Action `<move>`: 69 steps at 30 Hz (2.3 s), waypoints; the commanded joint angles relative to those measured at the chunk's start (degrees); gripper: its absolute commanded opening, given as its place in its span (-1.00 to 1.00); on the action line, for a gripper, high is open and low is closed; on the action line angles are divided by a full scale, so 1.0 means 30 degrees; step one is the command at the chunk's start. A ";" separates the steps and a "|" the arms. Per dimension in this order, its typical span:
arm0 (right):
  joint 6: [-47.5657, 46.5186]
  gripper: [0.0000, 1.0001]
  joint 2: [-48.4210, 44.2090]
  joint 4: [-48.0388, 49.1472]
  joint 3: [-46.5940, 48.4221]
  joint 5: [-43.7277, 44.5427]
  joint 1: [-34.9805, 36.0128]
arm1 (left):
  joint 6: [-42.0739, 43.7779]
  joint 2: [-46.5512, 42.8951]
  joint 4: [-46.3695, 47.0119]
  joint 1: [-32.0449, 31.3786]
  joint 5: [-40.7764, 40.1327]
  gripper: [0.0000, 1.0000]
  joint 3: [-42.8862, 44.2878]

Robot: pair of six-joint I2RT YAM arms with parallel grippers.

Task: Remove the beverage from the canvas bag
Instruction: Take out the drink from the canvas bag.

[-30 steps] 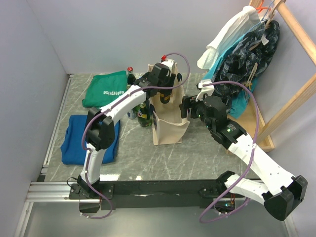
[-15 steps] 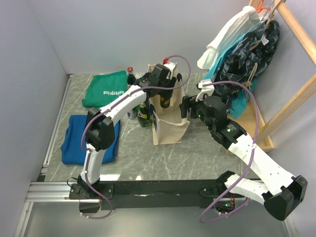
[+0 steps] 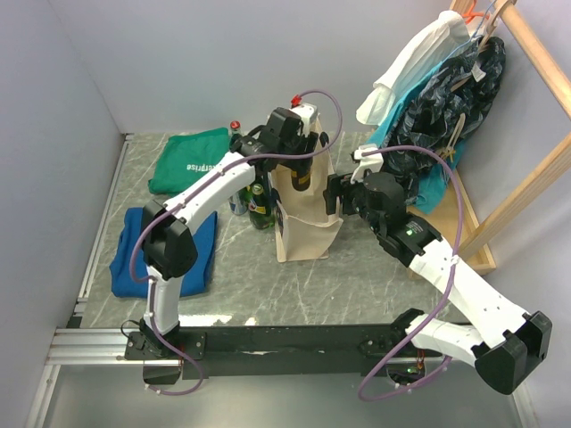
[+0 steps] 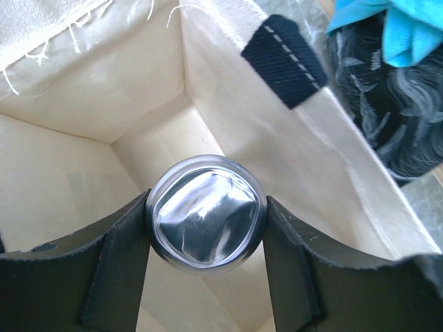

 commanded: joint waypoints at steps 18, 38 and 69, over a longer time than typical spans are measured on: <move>0.0530 0.78 0.0160 -0.0410 0.1516 0.0230 0.0048 | 0.0466 -0.3878 0.0974 -0.0424 0.1410 -0.98 -0.0441; 0.0911 0.77 0.0306 -0.0704 0.1370 0.0494 0.0049 | 0.0380 -0.6954 0.1617 -0.0454 0.1412 -0.98 -0.1669; 0.1058 0.77 0.0365 -0.1085 0.1486 0.0640 0.0048 | 0.0672 -1.1438 0.0886 -0.0512 -0.0638 -0.98 -0.2959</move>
